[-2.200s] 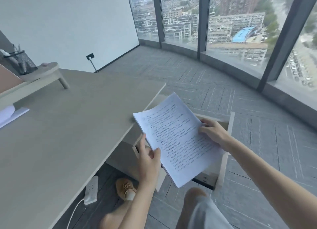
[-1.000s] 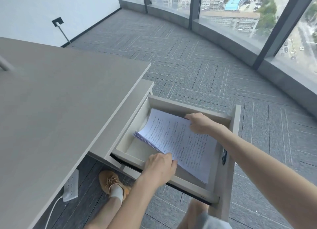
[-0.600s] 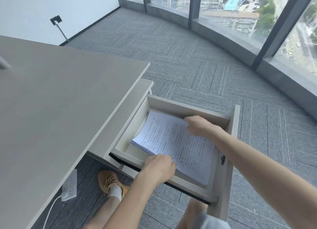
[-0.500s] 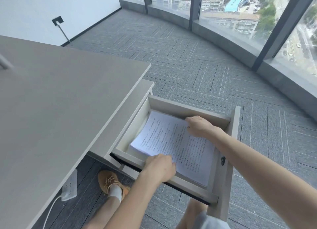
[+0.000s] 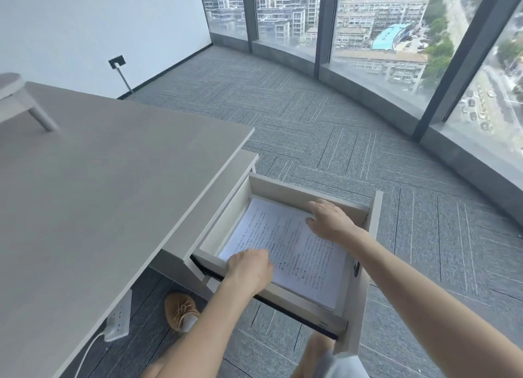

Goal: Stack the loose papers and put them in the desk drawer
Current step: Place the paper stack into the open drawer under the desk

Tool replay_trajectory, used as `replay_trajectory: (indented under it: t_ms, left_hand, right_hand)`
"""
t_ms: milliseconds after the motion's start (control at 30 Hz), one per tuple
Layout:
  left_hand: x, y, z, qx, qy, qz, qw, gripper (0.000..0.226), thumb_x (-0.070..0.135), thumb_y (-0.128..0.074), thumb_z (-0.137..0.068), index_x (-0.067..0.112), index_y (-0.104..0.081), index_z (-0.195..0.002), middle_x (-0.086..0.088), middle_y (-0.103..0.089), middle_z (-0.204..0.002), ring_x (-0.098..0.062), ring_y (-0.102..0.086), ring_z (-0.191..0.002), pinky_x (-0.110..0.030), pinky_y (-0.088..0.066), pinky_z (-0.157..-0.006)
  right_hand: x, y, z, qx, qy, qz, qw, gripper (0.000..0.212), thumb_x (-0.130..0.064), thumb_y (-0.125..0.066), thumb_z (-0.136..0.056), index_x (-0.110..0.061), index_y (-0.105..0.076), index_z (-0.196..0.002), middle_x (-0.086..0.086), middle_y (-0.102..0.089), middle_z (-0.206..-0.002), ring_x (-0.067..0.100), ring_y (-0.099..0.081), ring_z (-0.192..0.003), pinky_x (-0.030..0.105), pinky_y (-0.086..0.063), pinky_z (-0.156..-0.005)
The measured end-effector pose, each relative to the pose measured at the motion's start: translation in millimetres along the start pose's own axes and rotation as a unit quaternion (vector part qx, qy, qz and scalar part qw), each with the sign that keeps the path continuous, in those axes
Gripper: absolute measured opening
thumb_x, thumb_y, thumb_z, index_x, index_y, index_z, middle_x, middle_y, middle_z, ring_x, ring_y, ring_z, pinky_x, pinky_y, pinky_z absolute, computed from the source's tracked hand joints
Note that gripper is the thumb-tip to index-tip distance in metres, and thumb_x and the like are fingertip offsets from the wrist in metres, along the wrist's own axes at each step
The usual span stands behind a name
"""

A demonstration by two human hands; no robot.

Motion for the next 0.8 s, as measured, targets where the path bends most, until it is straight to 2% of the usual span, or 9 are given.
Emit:
replay_trajectory:
  t_ms: [67, 167, 267, 367, 467, 567, 667, 733, 800]
  left_hand:
    - [-8.5, 22.0, 3.7, 0.053, 0.011, 0.029, 0.998, 0.030, 0.027, -0.040, -0.099, 0.008, -0.060, -0.108, -0.010, -0.070, -0.100, -0.030, -0.066, -0.091, -0.036, -0.050, -0.073]
    - [-19.0, 65.3, 8.6, 0.145, 0.002, 0.066, 0.987, 0.031, 0.024, -0.044, -0.096, 0.005, -0.061, -0.114, -0.012, -0.069, -0.112, -0.030, -0.062, -0.105, -0.042, -0.052, -0.087]
    - [-28.1, 110.7, 14.1, 0.219, -0.030, 0.075, 0.972, 0.033, 0.016, -0.049, -0.094, 0.002, -0.060, -0.122, -0.017, -0.063, -0.128, -0.036, -0.048, -0.131, -0.041, -0.032, -0.112]
    - [-45.4, 139.3, 17.4, 0.256, -0.035, 0.084, 0.962, 0.041, 0.012, -0.053, -0.092, 0.003, -0.056, -0.132, -0.022, -0.052, -0.143, -0.039, -0.033, -0.143, -0.044, -0.024, -0.118]
    - [-69.4, 144.2, 14.9, 0.237, 0.003, 0.076, 0.968, 0.054, 0.016, -0.054, -0.092, 0.006, -0.044, -0.144, -0.024, -0.036, -0.156, -0.041, -0.017, -0.150, -0.046, -0.018, -0.121]
    - [-93.4, 134.5, 15.2, 0.174, 0.059, 0.016, 0.983, 0.069, 0.027, -0.052, -0.094, 0.016, -0.022, -0.156, -0.014, -0.018, -0.165, -0.039, -0.008, -0.152, -0.050, -0.013, -0.122]
    - [-108.6, 124.1, 21.1, 0.137, 0.072, -0.021, 0.988, 0.079, 0.030, -0.053, -0.094, 0.025, -0.007, -0.158, -0.006, -0.004, -0.168, -0.037, -0.003, -0.153, -0.054, -0.009, -0.120]
    - [-113.2, 122.9, 22.5, 0.132, 0.058, -0.031, 0.989, 0.083, 0.028, -0.054, -0.093, 0.027, -0.001, -0.158, -0.002, 0.001, -0.169, -0.034, 0.000, -0.154, -0.053, -0.007, -0.121]
    - [-117.5, 124.7, 19.9, 0.126, 0.051, -0.037, 0.990, 0.085, 0.029, -0.054, -0.094, 0.027, 0.002, -0.158, 0.000, 0.004, -0.168, -0.034, 0.003, -0.154, -0.053, -0.005, -0.122]
  right_hand:
    - [-0.2, 15.9, 19.2, 0.046, 0.011, -0.033, 0.998, 0.039, -0.012, -0.043, -0.088, -0.010, -0.061, -0.122, 0.014, -0.062, -0.124, 0.036, -0.058, -0.116, 0.044, -0.046, -0.097]
    - [1.4, 40.9, 55.5, 0.120, 0.039, -0.098, 0.987, 0.051, -0.001, -0.045, -0.085, -0.016, -0.066, -0.128, 0.007, -0.062, -0.133, 0.031, -0.057, -0.123, 0.043, -0.042, -0.104]
    - [11.5, 57.7, 92.5, 0.165, 0.035, -0.108, 0.980, 0.063, 0.011, -0.044, -0.080, -0.019, -0.065, -0.132, 0.004, -0.055, -0.143, 0.029, -0.046, -0.133, 0.041, -0.030, -0.112]
    - [32.1, 65.7, 125.9, 0.217, -0.018, -0.099, 0.971, 0.067, 0.012, -0.042, -0.079, -0.019, -0.060, -0.135, 0.008, -0.052, -0.145, 0.030, -0.044, -0.133, 0.042, -0.025, -0.112]
    - [66.9, 52.2, 146.5, 0.232, -0.101, -0.139, 0.958, 0.063, 0.002, -0.047, -0.083, -0.017, -0.051, -0.142, 0.015, -0.053, -0.137, 0.035, -0.050, -0.125, 0.048, -0.037, -0.106]
    - [92.5, 13.0, 156.4, 0.152, -0.181, -0.310, 0.921, 0.058, -0.014, -0.052, -0.092, -0.015, -0.042, -0.149, 0.017, -0.053, -0.140, 0.034, -0.053, -0.127, 0.049, -0.045, -0.103]
    - [88.4, -7.8, 164.0, 0.114, -0.191, -0.482, 0.847, 0.048, -0.012, -0.051, -0.095, -0.021, -0.050, -0.142, 0.005, -0.065, -0.130, 0.021, -0.064, -0.108, 0.042, -0.052, -0.087]
    - [84.9, -12.2, 165.0, 0.105, -0.180, -0.540, 0.816, 0.048, -0.007, -0.050, -0.094, -0.029, -0.053, -0.137, -0.003, -0.066, -0.119, 0.012, -0.063, -0.098, 0.035, -0.047, -0.077]
    - [83.4, -17.9, 161.3, 0.096, -0.172, -0.549, 0.812, 0.056, -0.007, -0.049, -0.090, -0.030, -0.054, -0.141, -0.007, -0.065, -0.130, 0.016, -0.062, -0.113, 0.037, -0.045, -0.086]
Point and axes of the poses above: each hand's wrist, its own z-axis away from the middle knuckle, its own y-axis out of the back of the hand, x = y × z, the point moved 10 cm from there along -z, towards the middle knuckle
